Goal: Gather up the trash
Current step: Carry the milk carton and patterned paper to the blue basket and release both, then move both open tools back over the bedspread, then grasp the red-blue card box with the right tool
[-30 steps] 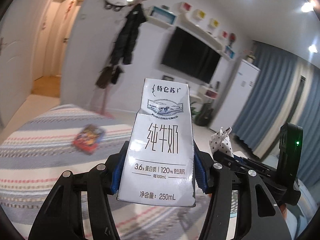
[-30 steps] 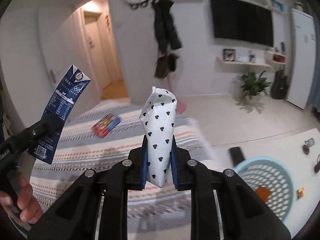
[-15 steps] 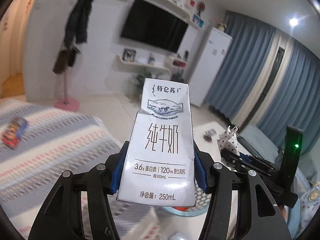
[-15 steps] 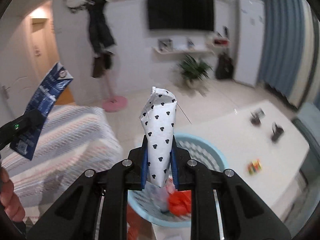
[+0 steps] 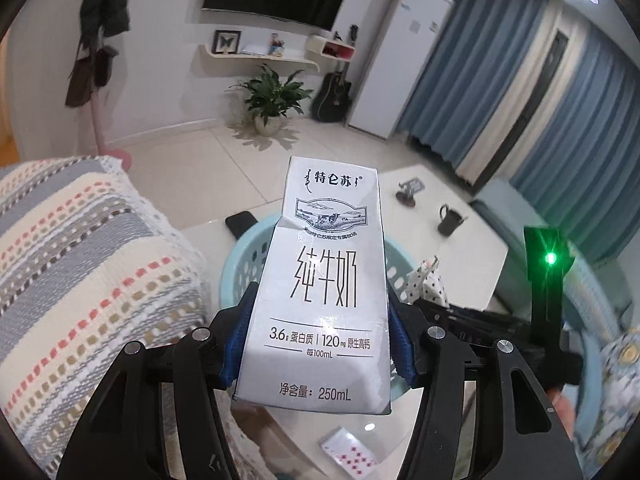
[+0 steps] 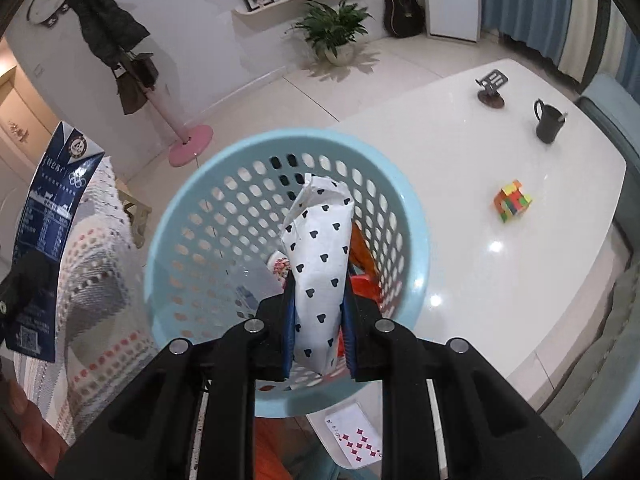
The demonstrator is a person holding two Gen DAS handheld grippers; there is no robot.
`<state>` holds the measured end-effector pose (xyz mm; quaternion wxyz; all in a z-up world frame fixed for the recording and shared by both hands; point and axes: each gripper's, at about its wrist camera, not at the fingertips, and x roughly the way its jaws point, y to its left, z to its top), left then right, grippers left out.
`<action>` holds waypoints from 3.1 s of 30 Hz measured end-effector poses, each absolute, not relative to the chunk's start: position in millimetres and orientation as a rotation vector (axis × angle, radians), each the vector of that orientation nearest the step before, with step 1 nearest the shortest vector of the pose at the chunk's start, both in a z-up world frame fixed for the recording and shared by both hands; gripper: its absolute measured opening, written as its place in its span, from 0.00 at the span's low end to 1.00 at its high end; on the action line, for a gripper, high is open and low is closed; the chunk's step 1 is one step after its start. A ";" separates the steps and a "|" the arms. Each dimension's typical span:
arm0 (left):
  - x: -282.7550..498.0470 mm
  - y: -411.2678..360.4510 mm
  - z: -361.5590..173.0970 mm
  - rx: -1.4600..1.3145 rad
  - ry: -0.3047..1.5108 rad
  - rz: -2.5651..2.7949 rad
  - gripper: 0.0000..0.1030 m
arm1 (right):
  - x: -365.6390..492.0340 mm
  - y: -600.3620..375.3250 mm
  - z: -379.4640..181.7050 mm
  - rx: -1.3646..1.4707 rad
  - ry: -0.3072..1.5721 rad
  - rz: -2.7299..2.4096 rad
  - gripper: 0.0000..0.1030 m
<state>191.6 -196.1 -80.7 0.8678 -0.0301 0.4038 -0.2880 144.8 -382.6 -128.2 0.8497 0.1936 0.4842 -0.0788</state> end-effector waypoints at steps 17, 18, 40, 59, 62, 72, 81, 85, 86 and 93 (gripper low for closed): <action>182.6 -183.9 -87.1 -0.065 0.861 -0.583 0.74 | 151.0 -382.6 -138.4 0.481 1.026 -0.127 0.48; 181.9 -181.2 -85.7 -0.067 0.859 -0.581 0.74 | 151.3 -381.3 -138.4 0.478 1.026 -0.126 0.48; 119.3 16.8 -15.6 -0.262 0.630 -0.312 0.76 | 170.9 -191.3 -41.9 0.148 0.856 0.190 0.52; 100.2 213.6 -46.8 -0.389 0.596 0.075 0.77 | 258.1 77.2 -33.8 -0.010 0.904 0.467 0.51; 98.3 217.2 -52.5 -0.398 0.584 0.096 0.77 | 276.6 101.5 -41.6 -0.008 0.905 0.462 0.52; 91.5 222.8 -55.9 -0.426 0.583 0.122 0.77 | 339.8 147.2 -75.8 0.093 1.010 0.431 0.70; 93.9 220.9 -56.7 -0.428 0.592 0.109 0.77 | 364.9 182.7 -75.8 0.041 0.983 0.332 0.73; 94.5 220.5 -56.1 -0.428 0.593 0.107 0.77 | 367.9 197.1 -76.8 -0.039 0.967 0.271 0.68; 94.6 220.7 -56.2 -0.428 0.593 0.107 0.77 | 367.2 200.4 -77.6 -0.070 0.960 0.252 0.65; 98.0 218.9 -54.7 -0.420 0.593 0.112 0.77 | 353.3 182.4 -75.9 -0.052 0.954 0.282 0.58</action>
